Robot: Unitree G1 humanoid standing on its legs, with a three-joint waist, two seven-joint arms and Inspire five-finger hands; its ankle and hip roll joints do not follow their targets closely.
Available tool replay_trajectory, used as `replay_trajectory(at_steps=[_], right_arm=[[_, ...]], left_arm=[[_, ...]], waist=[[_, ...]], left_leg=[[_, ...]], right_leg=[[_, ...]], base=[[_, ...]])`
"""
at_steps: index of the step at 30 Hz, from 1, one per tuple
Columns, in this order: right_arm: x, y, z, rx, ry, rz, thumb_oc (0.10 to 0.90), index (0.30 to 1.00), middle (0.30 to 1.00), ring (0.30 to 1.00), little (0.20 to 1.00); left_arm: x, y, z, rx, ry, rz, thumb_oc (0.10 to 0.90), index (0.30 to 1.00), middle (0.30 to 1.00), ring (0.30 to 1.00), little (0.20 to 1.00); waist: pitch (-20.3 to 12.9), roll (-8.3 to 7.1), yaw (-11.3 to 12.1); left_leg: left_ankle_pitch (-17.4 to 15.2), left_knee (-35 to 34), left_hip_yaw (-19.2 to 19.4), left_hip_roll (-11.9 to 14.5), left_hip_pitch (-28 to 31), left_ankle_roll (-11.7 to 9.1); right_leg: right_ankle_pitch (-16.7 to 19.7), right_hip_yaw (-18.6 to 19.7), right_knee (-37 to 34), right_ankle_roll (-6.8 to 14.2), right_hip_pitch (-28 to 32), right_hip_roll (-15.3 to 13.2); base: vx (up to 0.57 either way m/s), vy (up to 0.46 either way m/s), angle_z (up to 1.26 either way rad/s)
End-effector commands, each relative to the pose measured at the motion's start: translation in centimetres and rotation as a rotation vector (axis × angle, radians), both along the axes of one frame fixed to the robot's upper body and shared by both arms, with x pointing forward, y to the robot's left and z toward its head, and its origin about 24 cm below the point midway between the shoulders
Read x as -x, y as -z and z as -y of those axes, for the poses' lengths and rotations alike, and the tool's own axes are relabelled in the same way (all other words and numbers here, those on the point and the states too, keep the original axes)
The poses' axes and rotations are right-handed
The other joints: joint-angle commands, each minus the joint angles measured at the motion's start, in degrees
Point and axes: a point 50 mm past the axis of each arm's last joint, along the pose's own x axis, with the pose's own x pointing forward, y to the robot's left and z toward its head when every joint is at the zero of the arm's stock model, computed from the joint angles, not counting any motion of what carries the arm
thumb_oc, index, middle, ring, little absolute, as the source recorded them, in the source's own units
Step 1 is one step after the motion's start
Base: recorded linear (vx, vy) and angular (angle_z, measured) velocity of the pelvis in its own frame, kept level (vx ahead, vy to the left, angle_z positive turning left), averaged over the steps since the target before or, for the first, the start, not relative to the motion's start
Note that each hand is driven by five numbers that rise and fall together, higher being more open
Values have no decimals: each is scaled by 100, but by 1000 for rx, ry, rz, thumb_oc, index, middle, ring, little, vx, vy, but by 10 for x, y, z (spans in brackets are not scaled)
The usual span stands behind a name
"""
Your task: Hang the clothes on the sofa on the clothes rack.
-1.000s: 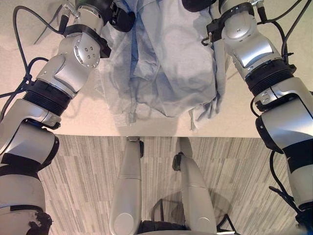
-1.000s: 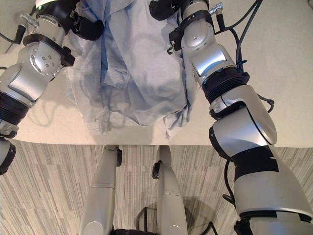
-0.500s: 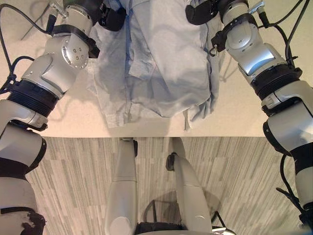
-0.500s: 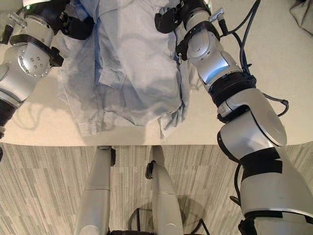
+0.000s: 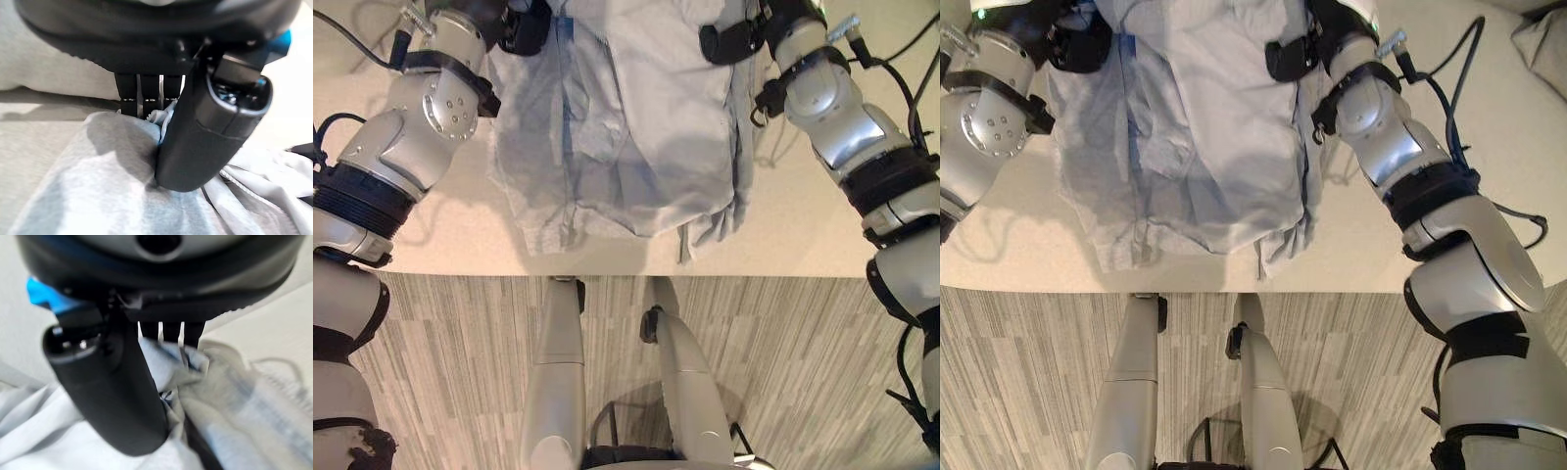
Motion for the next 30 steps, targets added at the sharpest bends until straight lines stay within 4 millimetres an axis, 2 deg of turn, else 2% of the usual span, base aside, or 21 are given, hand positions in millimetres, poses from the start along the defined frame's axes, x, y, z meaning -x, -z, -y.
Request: replay_trajectory(at_steps=[1,2,3,4,7,8,9,11,15,16,17,18,19,22,23,24,25,27,30], right_arm=[[2,49,42,23,91,-133,400,300,300,300,300],[9,54,49,-13,80,-118,400,300,300,300,300],[13,48,54,-34,83,-89,400,300,300,300,300],[18,53,62,-81,85,-75,400,300,300,300,300],[38,51,65,-171,34,23,400,300,300,300,300],[47,49,62,-250,-16,90,400,300,300,300,300],[51,50,62,-271,-23,111,400,300,300,300,300],[61,42,49,-281,-89,174,400,300,300,300,300],[70,47,26,-256,-190,173,400,300,300,300,300],[71,50,24,-260,-201,165,400,300,300,300,300],[72,52,17,-256,-224,160,400,300,300,300,300],[75,57,11,-283,-259,150,400,300,300,300,300],[76,57,9,-279,-261,153,400,300,300,300,300],[77,59,-2,-258,-298,146,400,300,300,300,300],[77,59,-3,-257,-299,145,400,300,300,300,300],[77,60,-8,-256,-313,142,400,300,300,300,300],[76,61,-9,-254,-316,138,400,300,300,300,300],[78,60,-10,-269,-320,149,400,300,300,300,300],[76,49,-8,-263,-298,190,400,300,300,300,300]], left_arm=[[14,-6,-27,-55,-87,65,400,300,300,300,300],[15,-4,-31,-54,-97,62,400,300,300,300,300],[19,-12,-32,-54,-101,86,400,300,300,300,300],[19,-12,-35,-37,-102,89,400,300,300,300,300],[31,-20,-38,-10,-86,141,400,300,300,300,300],[39,-23,-37,10,-57,173,400,300,300,300,300],[44,-24,-36,17,-40,185,400,300,300,300,300],[62,-21,-36,36,7,231,400,300,300,300,300],[89,7,-73,258,-40,300,400,300,300,300,300],[92,15,-80,292,-63,305,400,300,300,300,300],[93,24,-86,342,-79,312,400,300,300,300,300],[101,34,-94,381,-106,332,400,300,300,300,300],[104,39,-99,404,-129,339,400,300,300,300,300],[113,54,-113,484,-182,362,400,300,300,300,300],[113,54,-113,484,-183,362,400,300,300,300,300],[124,66,-124,559,-224,394,400,300,300,300,300],[125,67,-125,559,-228,392,400,300,300,300,300],[138,81,-138,611,-286,409,400,300,300,300,300],[139,82,-139,641,-288,423,400,300,300,300,300]], waist=[[17,229,161],[17,229,137],[17,207,86],[17,225,75],[17,285,92],[17,379,118],[17,404,126],[17,588,251],[17,809,282],[-109,825,258],[-243,863,234],[-561,885,258],[-722,888,254],[-1114,893,302],[-1112,897,291],[-1398,883,389],[-1415,892,365],[-1635,859,488],[-1550,791,589]], left_leg=[[-153,-2292,-292,336,1998,-21],[-187,-2292,-256,338,2139,-23],[-86,-2292,-280,282,2026,-16],[-139,-2292,-245,295,2223,-27],[-138,-2292,-171,229,2558,19],[-207,-2292,-81,199,2898,78],[-158,-2292,-56,159,2962,102],[-220,-2292,143,54,3605,233],[-237,-2292,302,-74,4669,310],[-247,-2292,325,-72,4802,318],[-249,-2292,341,-69,4894,332],[-196,-2292,351,-59,4986,354],[-195,-2292,349,-38,5044,357],[-180,-2292,366,33,5214,365],[-181,-2292,362,34,5219,364],[-91,-2292,323,65,5245,419],[-130,-2292,321,71,5264,417],[-105,-2292,282,120,5158,453],[-133,-2292,557,130,4765,407]], right_leg=[[-870,72,23,-99,747,-592],[-884,70,23,-96,868,-588],[-822,60,23,-85,760,-635],[-863,75,23,-84,943,-623],[-863,114,23,-84,1236,-619],[-934,142,23,-82,1554,-583],[-908,149,23,-73,1610,-604],[-958,208,23,-93,2153,-550],[-1033,301,23,-112,3148,-569],[-1066,286,23,-120,3290,-560],[-1078,289,23,-125,3400,-534],[-1083,265,23,-128,3573,-515],[-1098,258,23,-130,3657,-504],[-1184,213,23,-137,3959,-457],[-1186,210,23,-137,3967,-456],[-1189,228,23,-130,4135,-412],[-1222,220,23,-130,4156,-407],[-1331,161,23,-122,4286,-317],[-1385,-8,23,-84,4370,-344]], base=[[4,-38,0],[-37,-34,-2],[-21,-48,-2],[-48,-33,-2],[-3,-49,-8],[-43,-23,-16],[-4,-9,-16],[-22,-4,-10],[-1,-63,0],[47,-98,5],[87,-161,5],[74,-184,18],[103,-213,7],[73,-149,14],[39,-220,26],[19,-165,22],[0,-285,24],[-40,-190,44],[-117,-102,35]])
